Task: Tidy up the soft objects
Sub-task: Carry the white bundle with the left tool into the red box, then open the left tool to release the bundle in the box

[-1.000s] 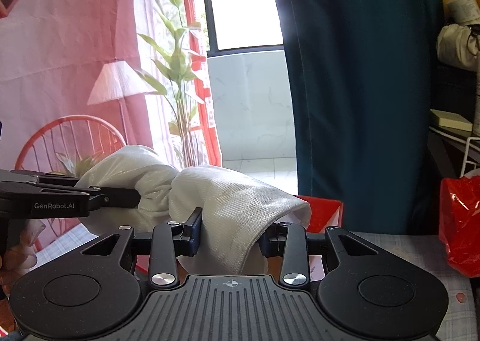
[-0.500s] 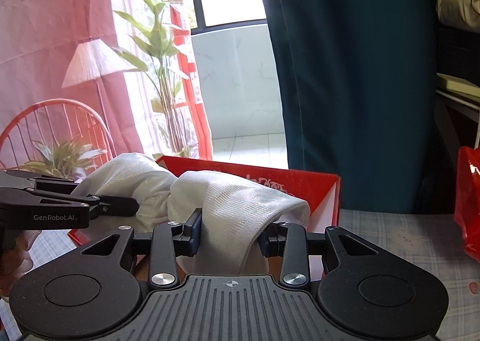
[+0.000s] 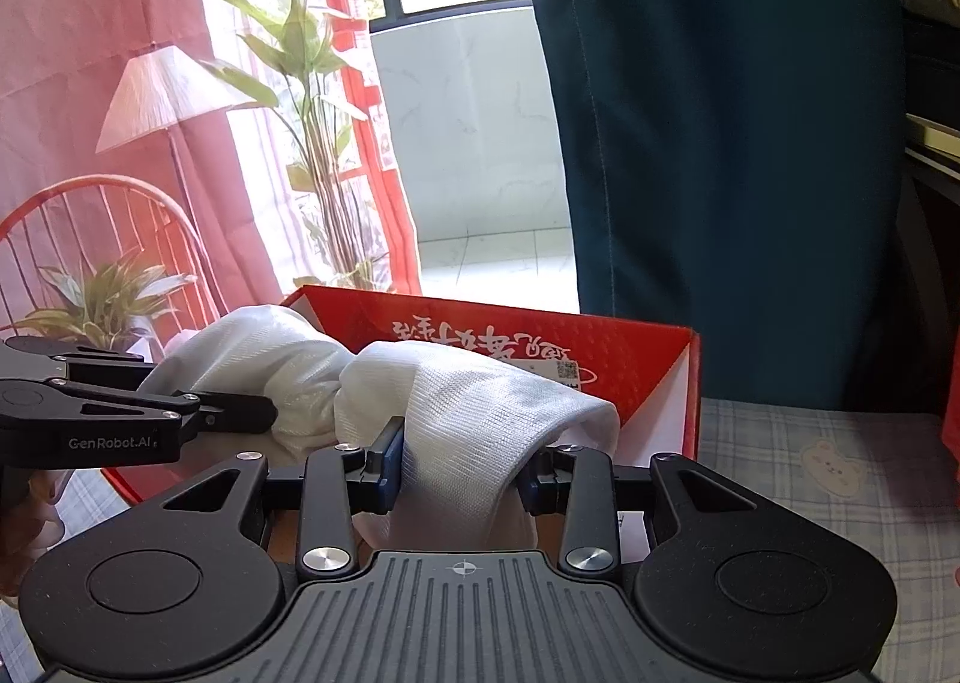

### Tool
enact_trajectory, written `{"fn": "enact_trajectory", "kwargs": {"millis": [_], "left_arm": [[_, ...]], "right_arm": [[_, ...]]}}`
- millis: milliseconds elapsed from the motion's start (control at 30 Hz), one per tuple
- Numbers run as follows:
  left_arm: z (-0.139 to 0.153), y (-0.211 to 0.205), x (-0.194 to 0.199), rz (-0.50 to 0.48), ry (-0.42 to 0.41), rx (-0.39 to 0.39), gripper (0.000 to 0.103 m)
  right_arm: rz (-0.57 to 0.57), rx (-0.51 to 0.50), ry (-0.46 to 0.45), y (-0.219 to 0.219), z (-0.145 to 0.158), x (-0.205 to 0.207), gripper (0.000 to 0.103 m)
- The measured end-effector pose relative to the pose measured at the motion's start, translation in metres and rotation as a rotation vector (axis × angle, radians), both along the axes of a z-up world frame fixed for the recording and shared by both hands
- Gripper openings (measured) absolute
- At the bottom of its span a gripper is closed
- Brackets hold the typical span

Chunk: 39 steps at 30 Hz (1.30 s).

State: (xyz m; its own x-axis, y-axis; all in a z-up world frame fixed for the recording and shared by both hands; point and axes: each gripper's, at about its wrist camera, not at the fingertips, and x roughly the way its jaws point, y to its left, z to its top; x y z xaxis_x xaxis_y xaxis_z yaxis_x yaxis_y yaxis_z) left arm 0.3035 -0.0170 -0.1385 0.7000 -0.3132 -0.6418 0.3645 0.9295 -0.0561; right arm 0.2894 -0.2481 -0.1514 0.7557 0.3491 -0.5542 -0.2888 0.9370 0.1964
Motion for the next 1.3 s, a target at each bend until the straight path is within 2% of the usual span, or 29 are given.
{"fn": "enact_trajectory", "kwargs": {"millis": [300,367,467,567,767,933,1133,1300], "left_arm": [[-0.015,-0.003,0.005,-0.011,0.035,0.037,0.027],[-0.016,-0.003,0.004,-0.003,0.027,0.043,0.030],[-0.014,0.001,0.000,0.003,0.027,0.037,0.042],[-0.005,0.007,-0.010,-0.002,0.012,0.011,0.044],[0.017,0.009,-0.039,-0.001,-0.037,-0.017,0.044],[0.024,0.003,-0.073,-0.013,-0.052,-0.042,0.044],[0.019,-0.006,-0.111,-0.042,-0.024,-0.056,0.044],[0.003,-0.014,-0.134,-0.083,0.027,-0.068,0.044]], "right_arm": [[-0.018,-0.024,0.054,0.005,-0.015,0.009,0.034],[-0.020,-0.028,0.067,0.007,-0.017,0.010,0.036],[-0.032,-0.061,0.075,0.011,-0.019,0.006,0.043],[-0.023,-0.101,0.067,0.010,-0.015,-0.001,0.048],[-0.021,-0.073,0.049,-0.001,0.001,-0.025,0.049],[0.006,-0.069,0.029,-0.003,0.012,-0.056,0.049],[0.025,-0.068,0.013,-0.006,0.018,-0.098,0.049],[0.034,-0.084,0.036,-0.005,0.006,-0.128,0.049]]}}
